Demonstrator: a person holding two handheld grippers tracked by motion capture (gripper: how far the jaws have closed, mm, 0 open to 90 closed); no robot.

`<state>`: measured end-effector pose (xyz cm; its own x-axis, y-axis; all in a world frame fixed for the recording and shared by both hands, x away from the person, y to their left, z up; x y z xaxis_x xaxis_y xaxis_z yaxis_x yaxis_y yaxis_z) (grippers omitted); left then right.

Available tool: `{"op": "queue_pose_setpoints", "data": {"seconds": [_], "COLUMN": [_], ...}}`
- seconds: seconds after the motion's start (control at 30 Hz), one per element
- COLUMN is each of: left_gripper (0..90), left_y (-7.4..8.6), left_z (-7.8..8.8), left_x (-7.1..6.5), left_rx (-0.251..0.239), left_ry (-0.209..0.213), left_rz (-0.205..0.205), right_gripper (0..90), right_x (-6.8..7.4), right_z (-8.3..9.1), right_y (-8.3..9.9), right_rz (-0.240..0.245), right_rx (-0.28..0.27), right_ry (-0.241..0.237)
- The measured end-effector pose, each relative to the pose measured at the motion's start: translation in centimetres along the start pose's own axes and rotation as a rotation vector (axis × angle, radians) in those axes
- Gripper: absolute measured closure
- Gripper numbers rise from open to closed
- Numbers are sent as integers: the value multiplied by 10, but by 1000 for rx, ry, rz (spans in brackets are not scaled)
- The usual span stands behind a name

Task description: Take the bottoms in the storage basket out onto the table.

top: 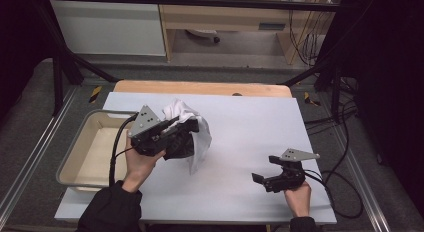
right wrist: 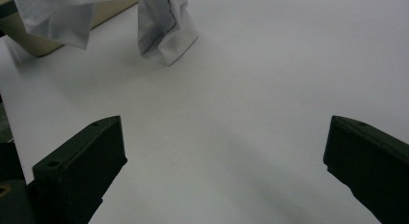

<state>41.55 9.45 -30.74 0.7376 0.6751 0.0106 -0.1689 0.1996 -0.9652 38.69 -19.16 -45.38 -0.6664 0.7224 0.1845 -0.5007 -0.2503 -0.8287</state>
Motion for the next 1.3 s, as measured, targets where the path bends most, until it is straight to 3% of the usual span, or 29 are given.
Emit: {"op": "queue_pose_setpoints", "data": {"seconds": [0.8,1.3], "left_gripper": [772,770], "left_y": [31,48], "left_z": [-34,-50], "left_x": [-16,-22], "left_rx": [144,199], "left_ry": [37,47], "left_rz": [-20,-17], "right_gripper": [17,17], "right_x": [0,0], "right_z": [0,0], "right_y": [0,0], "right_rz": [3,3], "right_rx": [-1,1], "right_ry": [0,0]}}
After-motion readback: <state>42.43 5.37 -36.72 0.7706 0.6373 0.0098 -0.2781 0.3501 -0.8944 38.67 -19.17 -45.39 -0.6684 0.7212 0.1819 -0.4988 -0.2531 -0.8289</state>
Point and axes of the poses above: each handheld gripper's, and its own axes: z roughly backward along the jaws, y roughly out of its underside, x roughly to its left, the point moved 8 cm from there along -z, roughly forward along the jaws, and after that the axes turned 2 degrees about y, right-handed, at the moved point
